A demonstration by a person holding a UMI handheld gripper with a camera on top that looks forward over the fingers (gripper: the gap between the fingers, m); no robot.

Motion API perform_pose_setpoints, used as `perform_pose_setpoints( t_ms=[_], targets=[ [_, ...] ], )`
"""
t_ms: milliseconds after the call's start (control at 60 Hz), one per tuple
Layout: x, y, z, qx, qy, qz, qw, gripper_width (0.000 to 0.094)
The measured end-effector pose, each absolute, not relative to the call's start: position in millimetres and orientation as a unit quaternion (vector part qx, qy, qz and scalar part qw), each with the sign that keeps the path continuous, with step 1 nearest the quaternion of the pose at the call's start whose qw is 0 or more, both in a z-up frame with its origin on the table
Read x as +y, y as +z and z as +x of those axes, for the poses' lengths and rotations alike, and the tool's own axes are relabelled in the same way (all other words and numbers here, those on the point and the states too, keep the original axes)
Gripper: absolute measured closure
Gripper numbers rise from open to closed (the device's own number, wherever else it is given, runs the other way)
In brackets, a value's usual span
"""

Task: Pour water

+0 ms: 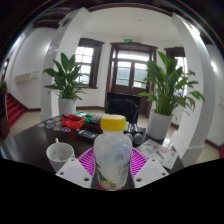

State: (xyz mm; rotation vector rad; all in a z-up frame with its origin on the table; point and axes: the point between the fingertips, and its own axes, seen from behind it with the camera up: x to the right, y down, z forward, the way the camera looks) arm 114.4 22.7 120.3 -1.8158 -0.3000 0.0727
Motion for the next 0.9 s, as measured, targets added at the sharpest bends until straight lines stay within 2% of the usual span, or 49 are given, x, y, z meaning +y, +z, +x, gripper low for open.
perform_pose_setpoints(
  t_ms=[217, 317, 350, 500, 633, 717, 767, 800, 867, 900],
  targets=[
    [25.6, 96.3, 109.3, -0.109, 0.076, -0.783, 0.608, 0.0521],
    [27.3, 72.2, 106.7, -0.113, 0.075, -0.794, 0.593, 0.0500],
    [28.3, 76.3, 106.7, -0.113, 0.074, -0.783, 0.607, 0.0516],
    [25.7, 74.6, 110.2, -0.098, 0.082, -0.780, 0.612, 0.0506],
    [23.8, 73.9, 111.9, -0.092, 0.080, -0.783, 0.610, 0.0398],
    [18.4, 67.9, 113.1, -0.090, 0.072, -0.798, 0.591, 0.0340],
    [13.8, 63.1, 116.9, -0.086, 0.064, -0.808, 0.580, 0.0252],
    [9.0, 62.4, 118.3, -0.085, 0.061, -0.810, 0.577, 0.0143],
    [-4.3, 63.2, 122.0, -0.073, 0.054, -0.811, 0.577, 0.0072],
    [-13.8, 63.6, 124.7, -0.065, 0.050, -0.813, 0.576, 0.0070]
  ],
)
